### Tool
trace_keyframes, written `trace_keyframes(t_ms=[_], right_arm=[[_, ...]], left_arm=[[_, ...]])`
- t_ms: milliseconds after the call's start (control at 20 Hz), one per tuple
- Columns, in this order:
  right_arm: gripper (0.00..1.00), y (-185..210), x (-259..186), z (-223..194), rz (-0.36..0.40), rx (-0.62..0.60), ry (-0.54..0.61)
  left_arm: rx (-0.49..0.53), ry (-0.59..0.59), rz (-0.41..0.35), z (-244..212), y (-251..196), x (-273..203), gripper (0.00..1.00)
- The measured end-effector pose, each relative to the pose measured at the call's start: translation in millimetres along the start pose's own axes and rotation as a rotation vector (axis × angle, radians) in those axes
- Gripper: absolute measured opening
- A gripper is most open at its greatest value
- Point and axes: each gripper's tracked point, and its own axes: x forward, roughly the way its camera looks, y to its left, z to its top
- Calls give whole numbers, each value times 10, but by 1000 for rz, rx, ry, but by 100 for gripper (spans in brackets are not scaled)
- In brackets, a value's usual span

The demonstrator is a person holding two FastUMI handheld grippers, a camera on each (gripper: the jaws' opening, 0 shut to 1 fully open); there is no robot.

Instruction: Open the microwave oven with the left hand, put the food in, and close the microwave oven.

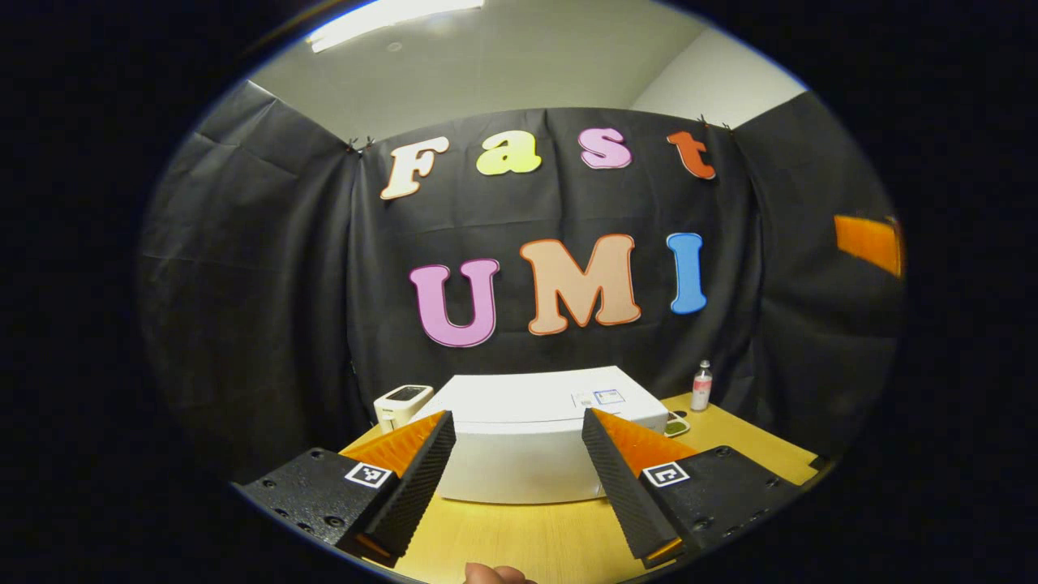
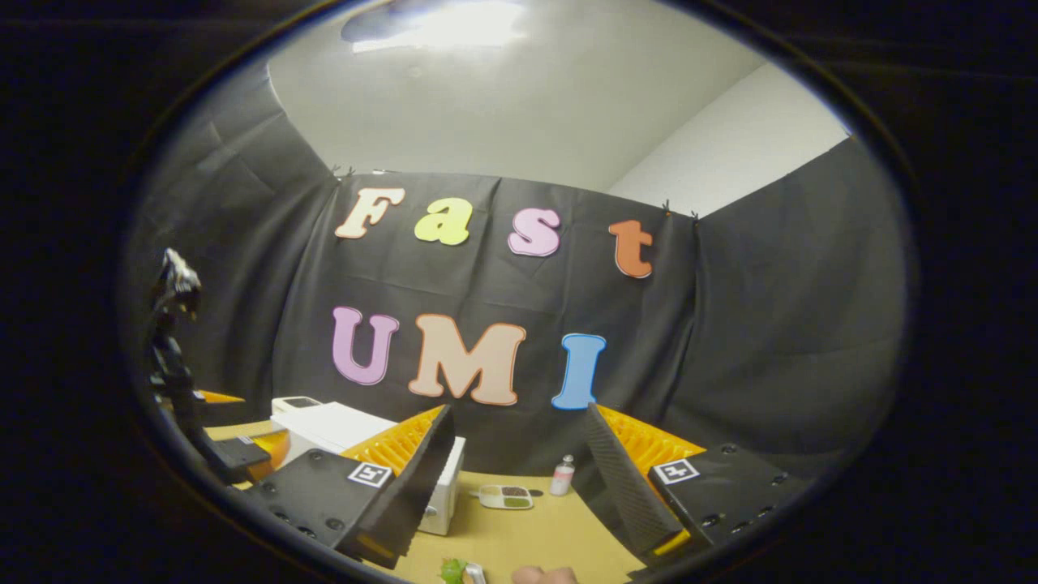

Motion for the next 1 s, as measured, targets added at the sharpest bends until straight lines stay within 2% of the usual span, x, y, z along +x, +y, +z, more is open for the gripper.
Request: trace_keyframes(t_ms=[200, 250, 350, 500, 550, 800, 850, 1000], right_arm=[[96, -173, -65, 58, -30, -29, -9], [100, -227, -86, 66, -41, -43, -7], [96, -359, -118, 75, -69, -71, -1], [100, -590, -151, 89, -124, -96, 14], [96, -650, -165, 79, -138, -102, 24], [96, -843, -213, 39, -179, -135, 59], [100, -869, -223, 32, -187, -133, 65], [97, -862, -219, 12, -190, -124, 80]], left_arm=[[10, 66, -68, -515, -351, 275, 95], [9, 90, -81, -664, -424, 331, 95], [8, 121, -105, -903, -567, 473, 95], [61, 198, -136, -1339, -737, 675, 95], [68, 214, -141, -1448, -771, 749, 95], [27, 308, -151, -1826, -918, 1078, 95], [17, 335, -153, -1893, -950, 1135, 95], [1, 356, -165, -1955, -1031, 1286, 95]])
